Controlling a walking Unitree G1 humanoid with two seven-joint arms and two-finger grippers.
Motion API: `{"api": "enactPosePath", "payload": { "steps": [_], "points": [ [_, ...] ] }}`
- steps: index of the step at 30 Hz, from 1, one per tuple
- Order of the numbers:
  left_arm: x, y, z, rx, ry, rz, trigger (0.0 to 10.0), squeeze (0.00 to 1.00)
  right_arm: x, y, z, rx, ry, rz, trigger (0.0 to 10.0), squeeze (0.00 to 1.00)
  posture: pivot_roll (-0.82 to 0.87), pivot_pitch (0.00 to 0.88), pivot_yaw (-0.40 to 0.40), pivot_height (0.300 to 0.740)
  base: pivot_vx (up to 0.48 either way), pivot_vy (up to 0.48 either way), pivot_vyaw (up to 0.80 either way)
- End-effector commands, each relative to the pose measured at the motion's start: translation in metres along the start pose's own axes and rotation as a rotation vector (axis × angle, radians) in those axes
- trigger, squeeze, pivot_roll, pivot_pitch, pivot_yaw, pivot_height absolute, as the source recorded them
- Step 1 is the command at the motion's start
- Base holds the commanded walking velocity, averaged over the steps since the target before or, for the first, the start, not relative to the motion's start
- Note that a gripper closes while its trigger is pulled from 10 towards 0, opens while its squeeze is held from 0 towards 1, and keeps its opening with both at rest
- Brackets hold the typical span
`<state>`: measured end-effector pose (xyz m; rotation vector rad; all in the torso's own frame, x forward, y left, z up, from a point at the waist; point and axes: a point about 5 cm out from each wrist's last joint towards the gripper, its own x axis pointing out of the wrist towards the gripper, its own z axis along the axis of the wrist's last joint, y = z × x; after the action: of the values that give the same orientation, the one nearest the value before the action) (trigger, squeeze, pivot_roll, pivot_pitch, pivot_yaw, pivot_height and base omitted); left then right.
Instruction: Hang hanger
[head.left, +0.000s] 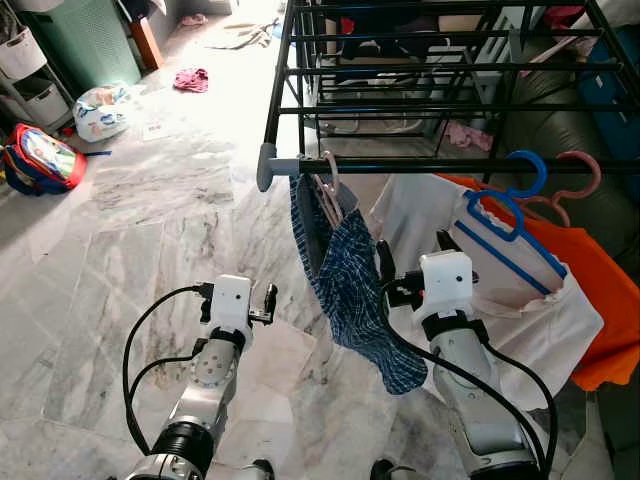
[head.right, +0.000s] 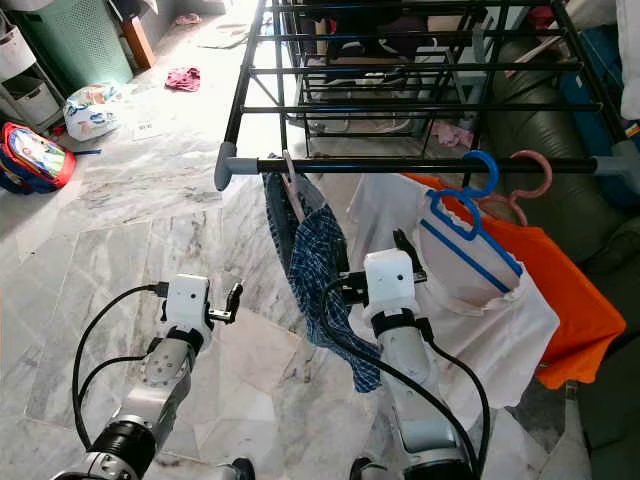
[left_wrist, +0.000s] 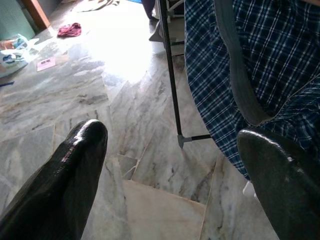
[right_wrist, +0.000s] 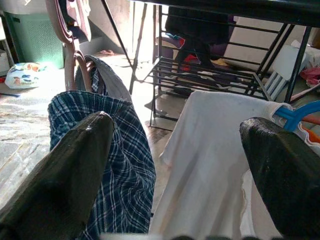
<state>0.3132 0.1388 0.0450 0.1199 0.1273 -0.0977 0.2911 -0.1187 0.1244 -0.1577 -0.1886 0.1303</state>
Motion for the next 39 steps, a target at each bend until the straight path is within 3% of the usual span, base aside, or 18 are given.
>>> {"api": "enactPosePath", "payload": {
  "steps": [1, 20, 27, 33, 39],
  "points": [
    [-0.002, 0.001, -0.005, 0.012, 0.029, 0.004, 10.0, 0.0, 0.0, 0.003, 0.004, 0.006, -0.011, 0.008, 10.0, 0.93, 0.0, 0.175, 0.051, 0.74, 0.0, 0.0, 0.0],
    [-0.001, 0.001, -0.006, 0.017, 0.034, 0.002, 10.0, 0.0, -0.002, 0.002, -0.001, 0.043, 0.021, -0.007, 10.0, 0.93, 0.0, 0.175, 0.052, 0.74, 0.0, 0.0, 0.0],
    [-0.001, 0.009, -0.003, 0.022, 0.021, 0.038, 10.0, 0.0, -0.015, -0.014, -0.011, 0.084, 0.074, -0.072, 10.0, 0.89, -0.01, 0.18, 0.055, 0.74, 0.0, 0.0, 0.0],
    [-0.002, 0.014, -0.006, 0.036, 0.033, 0.053, 10.0, 0.0, -0.035, -0.014, -0.03, 0.101, 0.168, -0.063, 10.0, 0.89, -0.02, 0.189, 0.066, 0.74, 0.0, 0.0, 0.0],
    [-0.002, 0.01, -0.009, 0.031, 0.055, 0.049, 10.0, 0.0, -0.039, -0.014, -0.032, 0.108, 0.186, -0.068, 10.0, 0.89, -0.03, 0.195, 0.07, 0.74, 0.0, 0.0, 0.0]
  ]
}}
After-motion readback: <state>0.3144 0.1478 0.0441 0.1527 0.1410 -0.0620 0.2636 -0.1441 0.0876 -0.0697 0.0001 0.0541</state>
